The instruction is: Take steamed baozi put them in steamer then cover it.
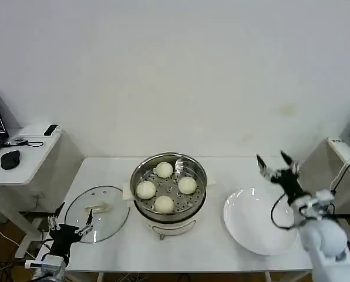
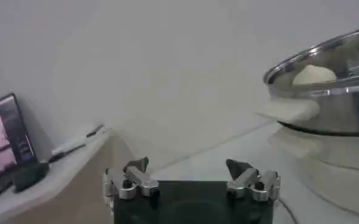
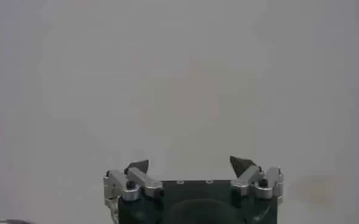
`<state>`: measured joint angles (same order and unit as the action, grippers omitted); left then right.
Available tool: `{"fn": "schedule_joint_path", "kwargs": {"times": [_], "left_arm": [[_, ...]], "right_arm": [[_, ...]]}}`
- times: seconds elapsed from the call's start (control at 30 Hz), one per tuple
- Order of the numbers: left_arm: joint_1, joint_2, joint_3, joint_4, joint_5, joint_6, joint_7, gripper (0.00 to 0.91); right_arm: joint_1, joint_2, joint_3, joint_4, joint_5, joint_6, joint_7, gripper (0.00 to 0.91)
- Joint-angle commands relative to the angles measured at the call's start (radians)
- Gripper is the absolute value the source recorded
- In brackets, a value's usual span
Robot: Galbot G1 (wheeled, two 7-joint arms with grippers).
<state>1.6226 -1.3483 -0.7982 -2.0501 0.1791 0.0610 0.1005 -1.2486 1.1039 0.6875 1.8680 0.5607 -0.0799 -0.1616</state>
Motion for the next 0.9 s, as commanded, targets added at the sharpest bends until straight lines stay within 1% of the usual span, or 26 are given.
{"fn": "schedule_joint_path", "kwargs": {"times": [0.03,0.2,0.23,0.27,0.3,0.43,0.5,0.63,0.7,0.9], "left_arm": [[0.018,0.009,0.004,0.022,0.288,-0.051,-0.054,0.907],[0.028,0.034,0.033,0.051,0.555,-0.082,-0.136,0.907],[0.020,0.038,0.039,0.073,0.667,-0.088,-0.174,0.907],[0.016,0.039,0.042,0.084,0.709,-0.096,-0.192,0.907],[0.005,0.046,0.050,0.109,0.790,-0.109,-0.235,0.907],[-0.008,0.079,0.102,0.154,0.940,-0.082,-0.269,0.907],[-0.008,0.091,0.131,0.148,0.968,-0.034,-0.211,0.907],[-0.042,0.081,0.157,0.205,1.059,-0.034,-0.238,0.907],[-0.063,0.081,0.166,0.235,1.074,-0.037,-0.242,0.907],[-0.113,0.090,0.172,0.324,1.090,-0.065,-0.246,0.907]], "right_arm": [[-0.248,0.172,0.061,0.026,-0.077,0.086,0.071,0.907],[-0.227,0.167,0.053,0.040,-0.074,0.072,0.084,0.907],[-0.227,0.171,0.047,0.046,-0.075,0.073,0.084,0.907],[-0.227,0.174,0.046,0.047,-0.076,0.073,0.085,0.907],[-0.225,0.180,0.046,0.044,-0.077,0.073,0.089,0.907],[-0.225,0.198,0.050,0.039,-0.090,0.077,0.097,0.907],[-0.230,0.203,0.052,0.050,-0.091,0.072,0.100,0.907],[-0.225,0.213,0.068,0.050,-0.096,0.071,0.101,0.907],[-0.218,0.219,0.080,0.039,-0.095,0.070,0.109,0.907],[-0.225,0.219,0.095,0.040,-0.095,0.067,0.106,0.907]]}}
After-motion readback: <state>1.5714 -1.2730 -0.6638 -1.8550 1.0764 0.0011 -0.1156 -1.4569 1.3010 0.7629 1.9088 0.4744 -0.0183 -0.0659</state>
